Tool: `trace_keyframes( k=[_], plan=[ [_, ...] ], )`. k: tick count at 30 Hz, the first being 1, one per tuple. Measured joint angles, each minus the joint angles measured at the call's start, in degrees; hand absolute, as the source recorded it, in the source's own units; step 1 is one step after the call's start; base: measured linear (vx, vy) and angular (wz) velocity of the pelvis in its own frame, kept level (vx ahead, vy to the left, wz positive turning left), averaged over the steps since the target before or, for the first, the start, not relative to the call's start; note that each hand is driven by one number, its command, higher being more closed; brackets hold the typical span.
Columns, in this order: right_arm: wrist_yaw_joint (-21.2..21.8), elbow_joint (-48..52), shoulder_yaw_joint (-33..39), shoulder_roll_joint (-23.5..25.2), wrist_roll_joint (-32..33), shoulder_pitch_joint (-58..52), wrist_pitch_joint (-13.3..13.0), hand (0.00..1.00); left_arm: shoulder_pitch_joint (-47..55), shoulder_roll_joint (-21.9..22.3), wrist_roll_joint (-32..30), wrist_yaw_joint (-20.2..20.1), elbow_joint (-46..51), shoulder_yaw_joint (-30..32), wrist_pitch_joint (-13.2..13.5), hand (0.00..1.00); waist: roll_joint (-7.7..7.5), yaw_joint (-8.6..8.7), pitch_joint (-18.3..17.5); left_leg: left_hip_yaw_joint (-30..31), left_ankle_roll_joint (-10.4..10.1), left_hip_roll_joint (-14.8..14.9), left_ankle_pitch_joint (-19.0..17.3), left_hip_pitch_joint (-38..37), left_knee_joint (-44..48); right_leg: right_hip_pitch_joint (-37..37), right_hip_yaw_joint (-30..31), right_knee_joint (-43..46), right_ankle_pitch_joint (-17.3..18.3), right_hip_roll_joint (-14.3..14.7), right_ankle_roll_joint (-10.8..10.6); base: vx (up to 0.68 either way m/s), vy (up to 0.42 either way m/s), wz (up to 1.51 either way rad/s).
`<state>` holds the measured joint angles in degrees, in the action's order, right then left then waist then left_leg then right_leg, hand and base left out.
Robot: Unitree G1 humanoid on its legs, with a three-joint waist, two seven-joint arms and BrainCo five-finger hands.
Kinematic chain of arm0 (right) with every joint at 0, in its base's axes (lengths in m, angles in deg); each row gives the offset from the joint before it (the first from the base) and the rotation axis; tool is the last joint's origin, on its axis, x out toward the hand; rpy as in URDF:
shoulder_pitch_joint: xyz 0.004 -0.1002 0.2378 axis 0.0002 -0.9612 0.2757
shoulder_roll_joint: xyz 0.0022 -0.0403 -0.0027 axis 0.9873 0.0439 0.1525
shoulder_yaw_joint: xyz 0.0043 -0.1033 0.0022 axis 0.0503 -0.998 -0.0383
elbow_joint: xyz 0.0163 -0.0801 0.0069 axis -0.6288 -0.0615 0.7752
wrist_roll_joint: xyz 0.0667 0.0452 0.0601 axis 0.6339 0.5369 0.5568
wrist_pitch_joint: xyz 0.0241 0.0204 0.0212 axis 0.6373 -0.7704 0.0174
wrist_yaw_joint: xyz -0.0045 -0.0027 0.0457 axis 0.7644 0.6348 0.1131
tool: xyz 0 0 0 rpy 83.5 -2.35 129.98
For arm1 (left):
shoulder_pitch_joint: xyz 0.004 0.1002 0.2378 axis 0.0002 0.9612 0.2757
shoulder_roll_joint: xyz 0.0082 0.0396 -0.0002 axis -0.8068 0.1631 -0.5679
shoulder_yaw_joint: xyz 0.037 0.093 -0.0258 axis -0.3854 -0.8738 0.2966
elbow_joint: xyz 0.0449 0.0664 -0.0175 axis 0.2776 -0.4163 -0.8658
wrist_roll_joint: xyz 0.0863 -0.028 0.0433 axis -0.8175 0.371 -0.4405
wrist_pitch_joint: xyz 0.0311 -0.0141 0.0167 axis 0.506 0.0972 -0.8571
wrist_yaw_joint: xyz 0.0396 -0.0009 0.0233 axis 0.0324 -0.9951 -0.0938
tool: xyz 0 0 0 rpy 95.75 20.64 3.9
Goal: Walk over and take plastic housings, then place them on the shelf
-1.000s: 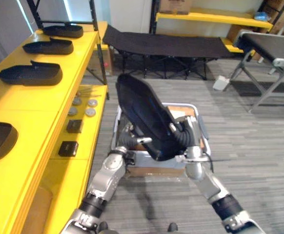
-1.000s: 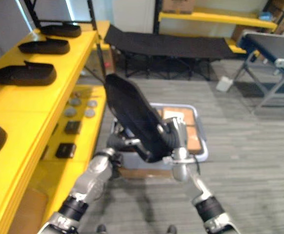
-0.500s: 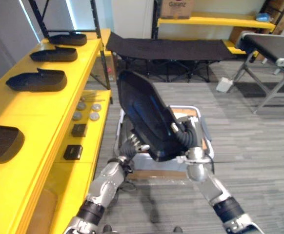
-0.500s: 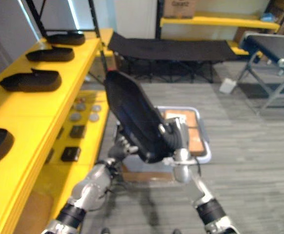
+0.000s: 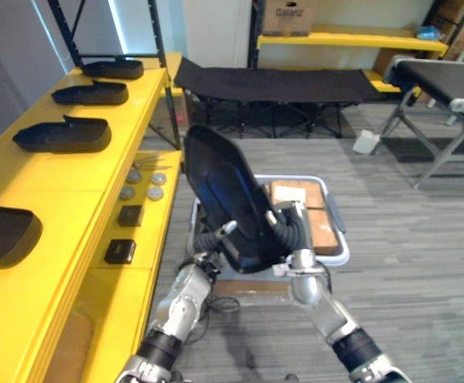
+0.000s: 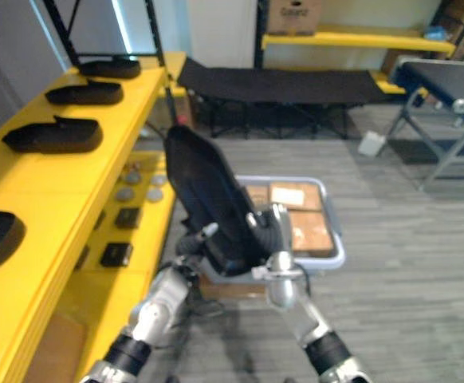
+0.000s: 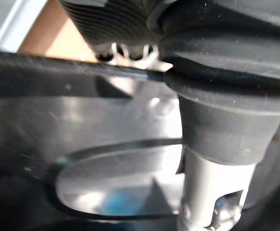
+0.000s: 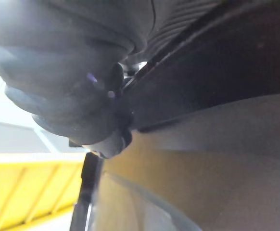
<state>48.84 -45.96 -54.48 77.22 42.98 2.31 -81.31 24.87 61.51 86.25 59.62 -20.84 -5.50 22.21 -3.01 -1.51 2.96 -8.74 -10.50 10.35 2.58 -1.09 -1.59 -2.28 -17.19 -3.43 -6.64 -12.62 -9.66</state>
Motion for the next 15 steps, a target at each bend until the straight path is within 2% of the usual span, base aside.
trace_keyframes(
  k=[6,8,15],
  plan=[
    [-1.5,-0.1,-1.2,1.5,0.0,0.0,0.0,1.0,0.0,0.0,0.8,0.0,0.0,0.0,1.9,1.0,-1.05,0.05,-0.7,0.0,0.0,0.0,0.0,0.0,0.0,0.0,-0.1,-0.1,0.0,0.0,0.0,0.0,0.0,0.0],
    [-2.2,-0.1,-1.5,1.6,0.0,0.1,0.0,1.0,0.0,0.0,2.9,-0.3,0.0,-0.1,2.1,1.0,-1.43,0.05,-0.9,0.0,0.0,0.0,0.0,0.0,0.0,0.0,-0.1,-0.2,0.0,0.0,0.0,0.0,0.0,0.0],
    [-2.9,0.3,-1.6,1.6,0.0,0.1,-0.9,1.0,0.0,-0.3,4.6,-2.8,0.1,0.1,2.3,1.0,-1.6,0.13,-1.1,0.0,0.0,0.0,0.0,0.0,0.1,-0.1,-0.3,-0.3,0.0,-0.1,0.0,0.0,0.0,0.0]
  ],
)
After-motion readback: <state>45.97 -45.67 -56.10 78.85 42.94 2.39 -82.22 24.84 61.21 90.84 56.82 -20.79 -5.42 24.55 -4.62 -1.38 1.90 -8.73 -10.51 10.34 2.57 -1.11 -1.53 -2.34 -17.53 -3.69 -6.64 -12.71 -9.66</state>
